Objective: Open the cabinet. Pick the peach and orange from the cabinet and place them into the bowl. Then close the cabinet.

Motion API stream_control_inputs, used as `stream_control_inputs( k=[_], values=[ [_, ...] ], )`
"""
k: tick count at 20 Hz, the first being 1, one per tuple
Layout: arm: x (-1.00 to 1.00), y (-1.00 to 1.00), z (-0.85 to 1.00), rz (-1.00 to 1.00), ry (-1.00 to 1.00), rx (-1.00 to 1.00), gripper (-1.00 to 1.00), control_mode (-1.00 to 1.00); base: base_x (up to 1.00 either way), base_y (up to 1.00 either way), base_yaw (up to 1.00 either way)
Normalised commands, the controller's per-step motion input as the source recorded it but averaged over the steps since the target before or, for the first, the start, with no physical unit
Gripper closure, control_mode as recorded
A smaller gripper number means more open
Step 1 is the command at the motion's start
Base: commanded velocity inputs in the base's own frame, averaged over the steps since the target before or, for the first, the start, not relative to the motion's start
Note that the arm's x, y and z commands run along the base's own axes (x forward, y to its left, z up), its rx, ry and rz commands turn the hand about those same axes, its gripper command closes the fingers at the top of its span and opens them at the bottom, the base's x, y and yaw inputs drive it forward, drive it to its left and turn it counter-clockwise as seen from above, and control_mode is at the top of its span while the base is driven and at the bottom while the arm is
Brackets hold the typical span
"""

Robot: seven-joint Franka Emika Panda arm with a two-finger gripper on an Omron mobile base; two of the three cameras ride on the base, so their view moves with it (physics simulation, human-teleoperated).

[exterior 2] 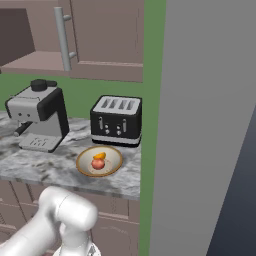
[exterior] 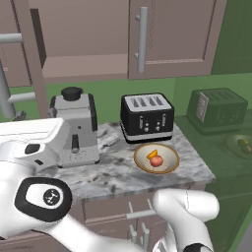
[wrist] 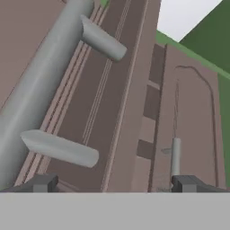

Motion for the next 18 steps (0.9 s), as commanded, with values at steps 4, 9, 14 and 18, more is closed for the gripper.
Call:
stream_control_inputs(
  k=[4, 9, 14, 18],
  values=[
    [0.59, 0.00, -0.06, -0.12, -0.01, 0.00, -1.00, -1.00, 0.00, 0.00, 0.00],
    [0.56, -0.13, -0.17, -0.03, -0.08, 0.00, -1.00, -1.00, 0.00, 0.00, 0.00],
    [0.52, -0.34, -0.30, 0.00, -0.17, 0.00, -1.00, -1.00, 0.00, 0.00, 0.00],
    [0.36, -0.55, -0.31, -0.02, -0.26, 0.00, -1.00, -1.00, 0.00, 0.00, 0.00]
  ],
)
